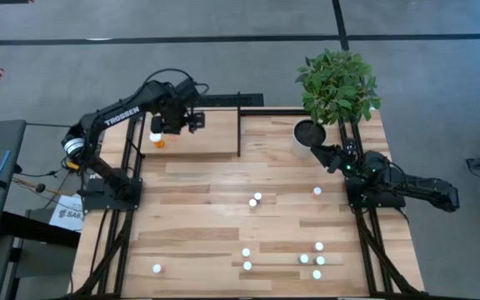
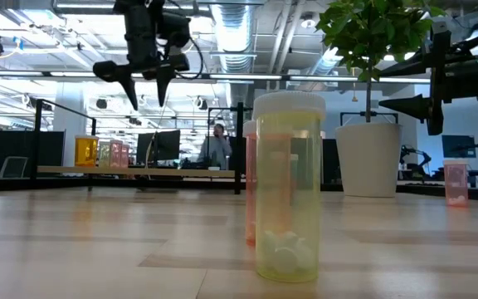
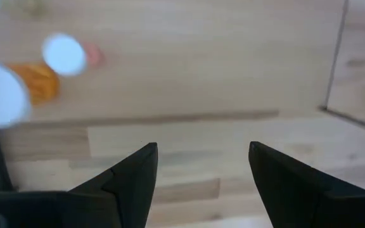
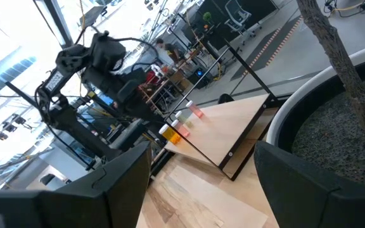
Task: Pick and place medicine bottles onto shelf by color
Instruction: Put the pink pill bottle on the shelf
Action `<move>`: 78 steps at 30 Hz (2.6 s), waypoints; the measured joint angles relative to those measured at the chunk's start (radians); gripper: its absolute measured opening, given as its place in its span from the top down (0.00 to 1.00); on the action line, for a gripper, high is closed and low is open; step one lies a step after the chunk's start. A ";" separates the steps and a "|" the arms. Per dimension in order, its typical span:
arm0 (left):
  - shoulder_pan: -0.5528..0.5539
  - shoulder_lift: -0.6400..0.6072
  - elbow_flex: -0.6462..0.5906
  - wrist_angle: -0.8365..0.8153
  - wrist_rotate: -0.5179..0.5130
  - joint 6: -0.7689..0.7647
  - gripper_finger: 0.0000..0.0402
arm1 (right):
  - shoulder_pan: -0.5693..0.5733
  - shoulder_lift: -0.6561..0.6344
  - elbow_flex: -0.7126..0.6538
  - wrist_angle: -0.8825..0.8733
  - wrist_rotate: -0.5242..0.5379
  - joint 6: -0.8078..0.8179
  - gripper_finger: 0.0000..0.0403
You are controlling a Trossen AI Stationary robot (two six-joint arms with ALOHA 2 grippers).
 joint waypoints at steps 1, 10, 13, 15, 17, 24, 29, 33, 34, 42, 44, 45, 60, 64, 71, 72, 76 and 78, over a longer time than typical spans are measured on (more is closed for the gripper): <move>-0.020 0.000 0.000 -0.005 0.000 -0.019 0.42 | 0.000 0.000 0.000 0.000 0.000 0.000 0.25; -0.242 0.000 0.000 0.025 0.004 -0.193 0.42 | 0.000 0.000 0.000 0.000 0.000 0.000 0.25; -0.351 0.000 0.000 0.075 -0.001 -0.274 0.42 | 0.000 0.000 0.000 0.000 0.000 0.000 0.25; -0.436 0.000 0.000 0.111 -0.026 -0.332 0.42 | 0.000 0.000 0.000 0.000 0.000 0.000 0.25; -0.523 0.001 0.000 0.140 -0.067 -0.393 0.42 | 0.000 0.000 0.000 0.000 0.000 0.000 0.25; -0.784 0.013 0.000 0.075 -0.171 -0.700 0.42 | 0.000 0.000 0.000 0.000 0.000 0.000 0.25; -0.907 0.014 0.000 -0.021 -0.188 -0.848 0.42 | 0.000 0.000 0.000 0.000 0.000 0.000 0.25; -0.964 0.011 -0.001 -0.104 -0.191 -0.874 0.42 | 0.000 0.000 0.000 0.000 0.000 0.000 0.25; -0.977 0.007 -0.001 -0.134 -0.187 -0.873 0.42 | 0.000 0.000 0.000 0.000 0.000 0.000 0.25; -1.139 -0.087 -0.029 -0.284 -0.120 -0.929 0.42 | 0.000 0.000 0.000 0.000 0.000 0.000 0.25; -1.208 -0.127 -0.078 -0.297 -0.146 -0.991 0.42 | 0.000 0.000 0.000 0.000 0.000 0.000 0.25; -1.244 -0.147 -0.104 -0.287 -0.160 -1.034 0.42 | 0.000 0.000 0.000 0.000 0.000 0.000 0.25; -1.524 -0.277 -0.454 0.047 -0.081 -1.450 0.42 | 0.000 0.000 0.000 0.000 0.000 0.000 0.25; -1.524 -0.267 -0.492 0.137 -0.057 -1.452 0.39 | 0.000 0.000 0.000 0.000 0.000 0.000 0.25; -1.525 -0.233 -0.496 0.225 -0.023 -1.398 0.29 | 0.000 0.000 0.000 0.000 0.000 0.000 0.25; -1.525 -0.222 -0.496 0.239 -0.013 -1.390 0.28 | 0.000 0.000 0.000 0.000 0.000 0.000 0.25; -1.525 -0.170 -0.496 0.305 0.026 -1.384 0.22 | 0.000 0.000 0.000 0.000 0.000 0.000 0.25; -1.525 -0.148 -0.496 0.347 0.041 -1.384 0.19 | 0.000 0.000 0.000 0.000 0.000 0.000 0.25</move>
